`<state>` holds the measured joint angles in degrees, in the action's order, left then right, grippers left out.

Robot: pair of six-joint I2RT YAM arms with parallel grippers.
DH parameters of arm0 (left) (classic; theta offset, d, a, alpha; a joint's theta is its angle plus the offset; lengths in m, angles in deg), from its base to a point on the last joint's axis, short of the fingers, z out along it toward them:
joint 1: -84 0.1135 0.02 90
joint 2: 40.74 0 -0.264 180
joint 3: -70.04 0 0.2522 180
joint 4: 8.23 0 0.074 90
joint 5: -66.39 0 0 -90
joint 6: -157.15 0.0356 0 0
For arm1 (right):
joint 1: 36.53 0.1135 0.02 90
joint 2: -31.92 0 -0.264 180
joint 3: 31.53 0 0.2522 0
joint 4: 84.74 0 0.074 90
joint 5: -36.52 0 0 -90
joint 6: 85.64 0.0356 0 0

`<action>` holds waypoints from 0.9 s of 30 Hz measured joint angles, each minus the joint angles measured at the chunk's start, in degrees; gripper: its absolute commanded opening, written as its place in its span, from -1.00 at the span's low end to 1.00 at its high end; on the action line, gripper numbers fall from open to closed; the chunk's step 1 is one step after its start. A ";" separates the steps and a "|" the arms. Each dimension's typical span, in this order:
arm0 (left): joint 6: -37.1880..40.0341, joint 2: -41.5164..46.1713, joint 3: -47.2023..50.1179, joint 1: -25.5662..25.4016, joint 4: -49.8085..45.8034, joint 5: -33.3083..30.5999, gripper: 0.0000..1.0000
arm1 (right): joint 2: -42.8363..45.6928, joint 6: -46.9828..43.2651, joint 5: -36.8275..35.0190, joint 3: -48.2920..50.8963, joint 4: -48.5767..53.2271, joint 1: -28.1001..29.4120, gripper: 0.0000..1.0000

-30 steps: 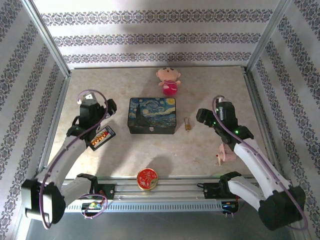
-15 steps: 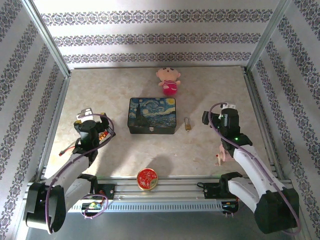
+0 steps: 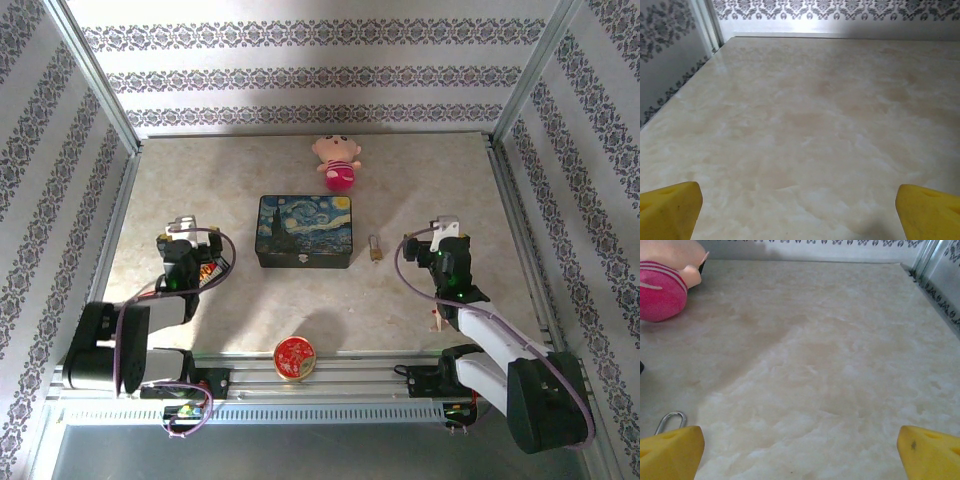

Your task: Unlock the padlock with the key

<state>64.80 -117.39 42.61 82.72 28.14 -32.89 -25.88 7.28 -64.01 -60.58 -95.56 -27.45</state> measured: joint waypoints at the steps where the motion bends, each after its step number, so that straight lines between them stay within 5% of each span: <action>1: 0.15 -1.44 0.07 0.07 1.68 1.05 0.99 | 0.00 -0.39 -0.02 0.63 -1.33 0.00 0.96; 10: 1.60 -15.32 0.35 0.57 15.50 10.08 0.99 | -0.74 -4.00 0.22 2.95 -10.64 -1.36 0.96; 17: 2.78 -15.30 -6.71 3.23 9.25 19.58 0.99 | -4.66 -5.31 2.12 5.14 -17.88 -3.26 0.96; 27: 2.16 -15.17 -7.58 4.39 7.06 20.59 0.99 | -20.79 -5.92 8.31 3.54 -30.56 -5.22 0.96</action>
<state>66.97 -132.55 35.03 87.11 35.20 -12.30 -46.66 1.36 -55.70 -57.04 -126.11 -32.68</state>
